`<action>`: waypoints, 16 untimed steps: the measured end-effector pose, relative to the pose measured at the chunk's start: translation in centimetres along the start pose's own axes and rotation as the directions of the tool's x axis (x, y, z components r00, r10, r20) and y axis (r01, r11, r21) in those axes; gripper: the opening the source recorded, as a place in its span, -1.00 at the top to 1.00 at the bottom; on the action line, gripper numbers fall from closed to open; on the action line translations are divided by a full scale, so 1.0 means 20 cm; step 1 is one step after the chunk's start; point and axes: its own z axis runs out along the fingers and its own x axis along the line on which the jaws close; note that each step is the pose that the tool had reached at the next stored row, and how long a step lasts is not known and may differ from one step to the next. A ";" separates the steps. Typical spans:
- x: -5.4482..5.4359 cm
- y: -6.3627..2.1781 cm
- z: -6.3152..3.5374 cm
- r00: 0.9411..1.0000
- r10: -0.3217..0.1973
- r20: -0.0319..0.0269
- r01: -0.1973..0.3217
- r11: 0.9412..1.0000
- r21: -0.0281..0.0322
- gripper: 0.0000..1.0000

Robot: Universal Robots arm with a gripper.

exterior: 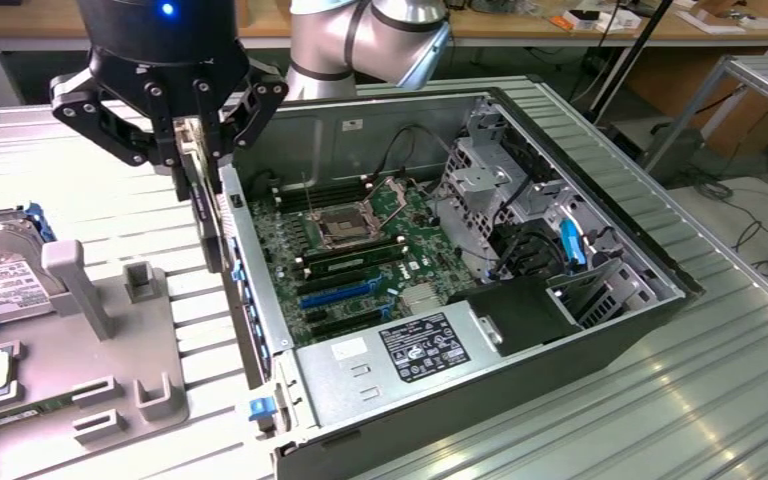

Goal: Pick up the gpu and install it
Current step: 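Pick up the gpu and move the gpu toward the slot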

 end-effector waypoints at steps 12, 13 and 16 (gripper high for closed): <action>-0.08 -0.003 0.001 1.000 0.000 0.000 0.000 1.000 0.000 0.46; -0.09 -0.004 0.001 1.000 0.000 0.000 0.000 1.000 0.000 0.46; -0.10 -0.004 0.002 1.000 0.000 0.000 0.000 1.000 0.000 0.46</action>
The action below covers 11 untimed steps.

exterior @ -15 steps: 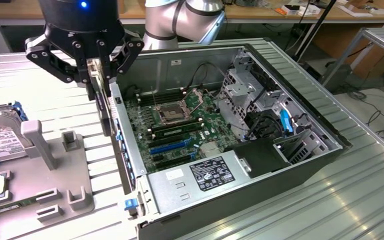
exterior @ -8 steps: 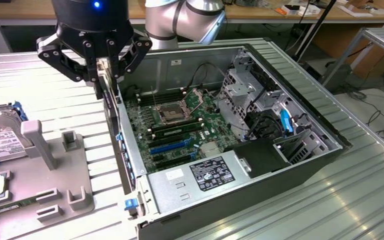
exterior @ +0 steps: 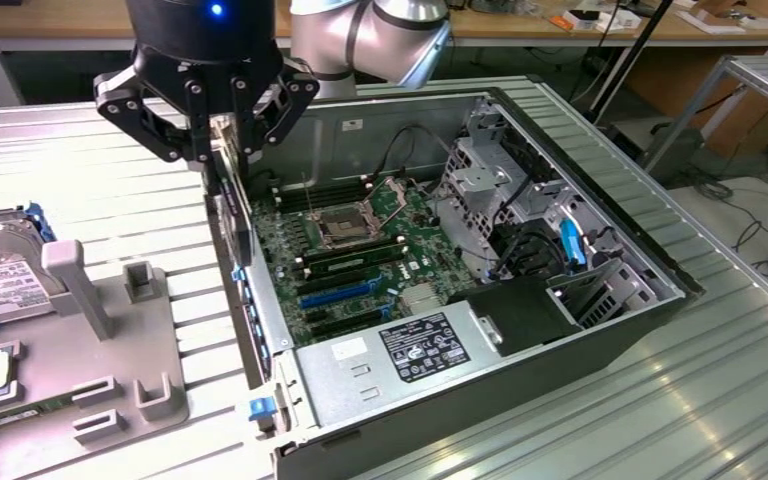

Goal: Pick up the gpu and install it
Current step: 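Pick up the gpu and move the gpu toward the slot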

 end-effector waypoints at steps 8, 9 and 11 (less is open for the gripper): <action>-0.08 -0.004 0.002 1.000 0.000 0.000 0.000 1.000 0.000 0.46; -0.09 -0.004 0.001 1.000 0.000 0.000 0.000 1.000 0.000 0.46; -0.10 -0.005 0.002 1.000 0.000 0.000 0.000 1.000 0.000 0.46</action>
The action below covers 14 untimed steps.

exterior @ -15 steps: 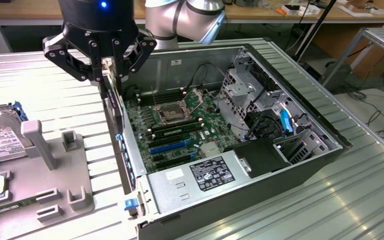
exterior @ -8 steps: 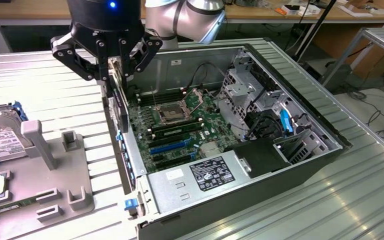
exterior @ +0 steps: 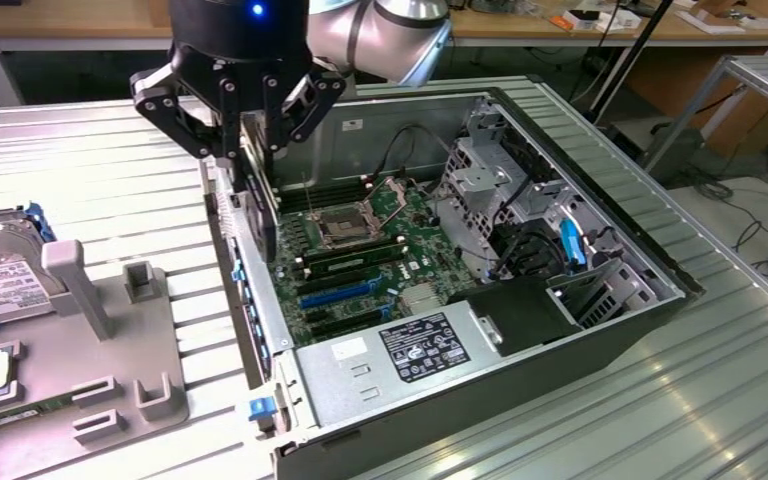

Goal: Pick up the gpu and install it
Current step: 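Pick up the gpu and move the gpu toward the slot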

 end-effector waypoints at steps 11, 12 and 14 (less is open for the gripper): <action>-0.10 -0.005 0.002 1.000 0.000 0.000 0.000 1.000 0.000 0.46; -0.10 -0.006 0.002 1.000 0.000 0.000 0.000 1.000 0.000 0.46; -0.12 -0.006 0.002 1.000 0.000 0.000 0.000 1.000 0.000 0.46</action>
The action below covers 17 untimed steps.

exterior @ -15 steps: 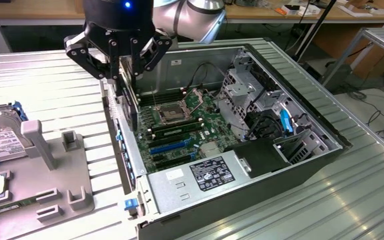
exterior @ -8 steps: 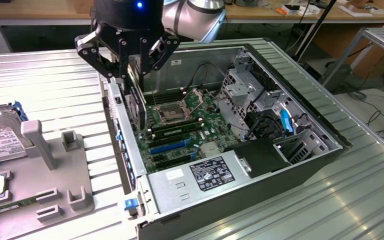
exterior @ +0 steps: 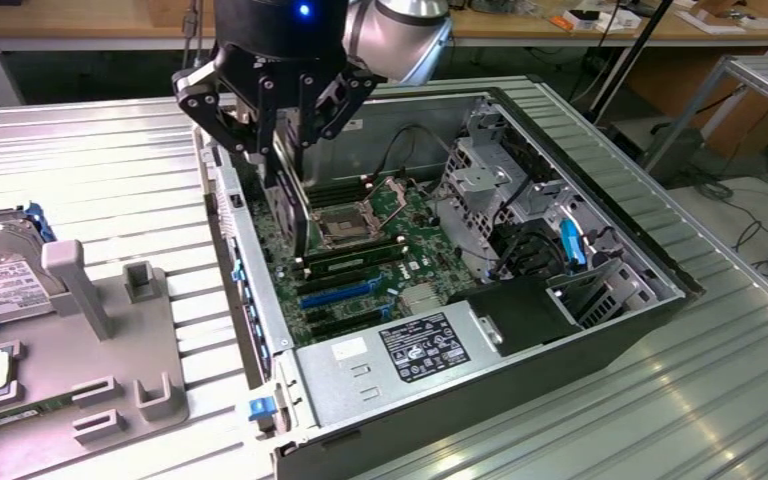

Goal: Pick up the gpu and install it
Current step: 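Pick up the gpu and move the gpu toward the slot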

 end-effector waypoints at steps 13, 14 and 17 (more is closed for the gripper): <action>-0.08 -0.004 0.001 1.000 0.000 0.000 0.000 1.000 0.000 0.46; -0.09 -0.005 0.001 1.000 0.000 0.000 0.000 1.000 0.000 0.46; -0.11 -0.006 0.002 1.000 0.000 0.000 0.000 1.000 0.000 0.46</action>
